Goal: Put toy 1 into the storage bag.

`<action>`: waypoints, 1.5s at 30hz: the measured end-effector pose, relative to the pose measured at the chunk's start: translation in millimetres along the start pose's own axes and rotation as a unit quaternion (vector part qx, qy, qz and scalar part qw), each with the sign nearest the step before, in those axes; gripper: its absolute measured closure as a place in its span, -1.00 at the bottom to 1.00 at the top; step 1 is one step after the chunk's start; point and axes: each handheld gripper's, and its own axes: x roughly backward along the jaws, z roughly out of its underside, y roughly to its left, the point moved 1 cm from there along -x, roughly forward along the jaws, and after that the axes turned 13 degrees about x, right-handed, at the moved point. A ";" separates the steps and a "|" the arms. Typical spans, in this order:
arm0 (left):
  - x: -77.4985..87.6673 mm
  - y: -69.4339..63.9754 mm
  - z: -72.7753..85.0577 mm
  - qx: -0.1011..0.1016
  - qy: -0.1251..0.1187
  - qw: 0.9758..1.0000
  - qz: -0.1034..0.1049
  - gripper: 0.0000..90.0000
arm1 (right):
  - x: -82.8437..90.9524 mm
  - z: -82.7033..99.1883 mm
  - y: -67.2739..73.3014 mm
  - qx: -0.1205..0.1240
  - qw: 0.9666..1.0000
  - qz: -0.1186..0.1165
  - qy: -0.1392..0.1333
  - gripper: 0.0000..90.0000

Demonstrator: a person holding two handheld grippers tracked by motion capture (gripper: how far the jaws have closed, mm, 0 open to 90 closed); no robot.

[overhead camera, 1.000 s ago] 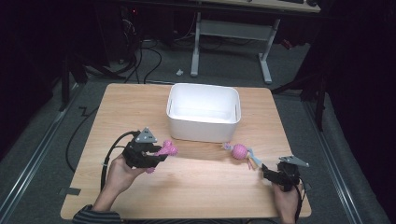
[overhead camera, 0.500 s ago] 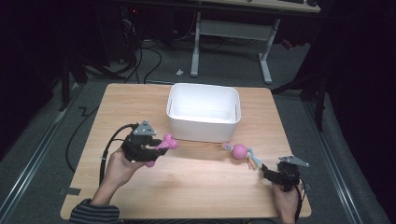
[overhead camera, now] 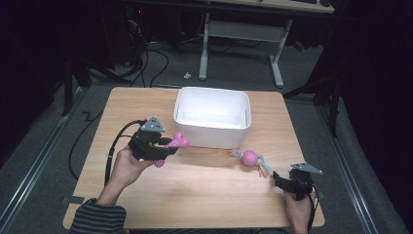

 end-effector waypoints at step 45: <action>-23.8 -6.5 -99.8 -0.022 0.002 1.000 0.005 0.33 | 0.2 -0.1 0.7 0.001 1.000 -0.002 0.000 -0.53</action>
